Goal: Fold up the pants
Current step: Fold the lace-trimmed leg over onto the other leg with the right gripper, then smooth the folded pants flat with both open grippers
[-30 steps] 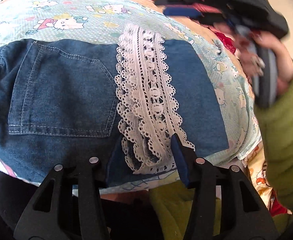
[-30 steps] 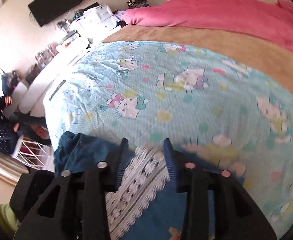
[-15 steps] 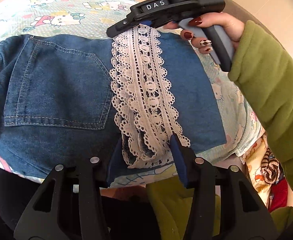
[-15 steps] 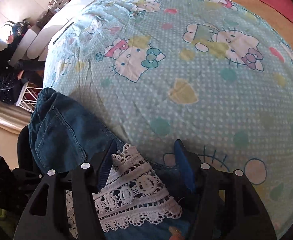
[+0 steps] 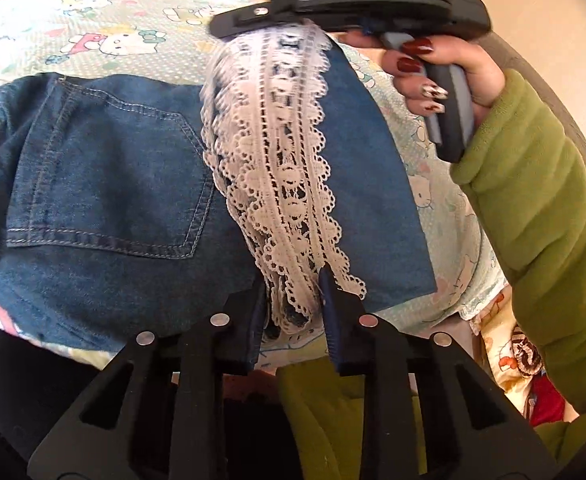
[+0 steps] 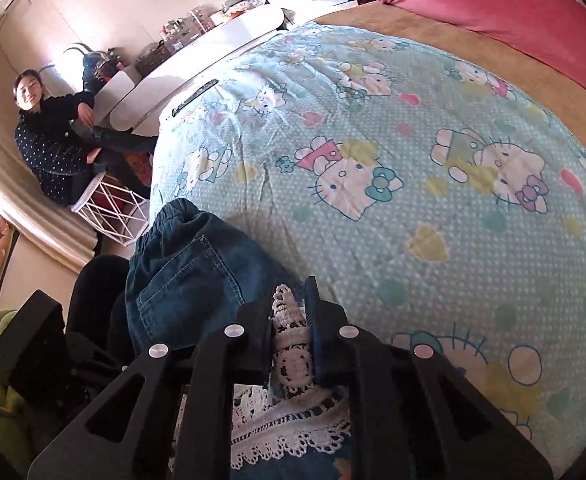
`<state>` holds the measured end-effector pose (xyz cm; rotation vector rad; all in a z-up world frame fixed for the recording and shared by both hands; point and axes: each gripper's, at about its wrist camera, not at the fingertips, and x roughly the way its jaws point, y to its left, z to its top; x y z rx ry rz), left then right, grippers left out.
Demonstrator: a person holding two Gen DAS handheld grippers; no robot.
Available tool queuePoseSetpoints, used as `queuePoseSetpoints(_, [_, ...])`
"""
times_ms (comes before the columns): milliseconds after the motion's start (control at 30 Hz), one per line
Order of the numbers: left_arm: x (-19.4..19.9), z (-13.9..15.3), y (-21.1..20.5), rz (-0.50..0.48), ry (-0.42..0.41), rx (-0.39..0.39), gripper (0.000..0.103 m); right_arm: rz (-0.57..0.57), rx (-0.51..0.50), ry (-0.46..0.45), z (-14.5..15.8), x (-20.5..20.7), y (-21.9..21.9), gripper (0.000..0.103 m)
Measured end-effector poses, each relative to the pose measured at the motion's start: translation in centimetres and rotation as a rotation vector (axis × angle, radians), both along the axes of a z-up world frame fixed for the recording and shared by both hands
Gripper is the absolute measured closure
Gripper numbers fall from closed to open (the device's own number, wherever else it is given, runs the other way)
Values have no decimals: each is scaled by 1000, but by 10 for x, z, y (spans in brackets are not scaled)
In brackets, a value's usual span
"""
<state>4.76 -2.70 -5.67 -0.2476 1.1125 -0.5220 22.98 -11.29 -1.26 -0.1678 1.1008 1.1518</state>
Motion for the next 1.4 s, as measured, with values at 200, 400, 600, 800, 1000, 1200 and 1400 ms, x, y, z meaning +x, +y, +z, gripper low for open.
queuePoseSetpoints(200, [-3,-9,3,62,27,-8,85,-52,-157,-58,-28,10,23,62])
queuePoseSetpoints(400, [-1,-11,-2,55,27,-3,85,-245,2,-196,30,7,-43,42])
queuePoseSetpoints(600, [0,-11,5,58,23,-11,84,-246,-33,-298,34,-51,-84,42])
queuePoseSetpoints(800, [0,-11,0,64,17,15,84,-348,-237,-204,-37,-56,-94,42])
queuePoseSetpoints(1000, [-3,-9,-4,76,9,27,84,-410,-250,-278,-53,-64,-106,42])
queuePoseSetpoints(1200, [-9,2,-11,79,-27,82,84,-464,-113,-309,-12,-89,-121,32])
queuePoseSetpoints(1400, [-14,25,2,133,-113,127,75,-412,-38,-354,10,-131,-119,27])
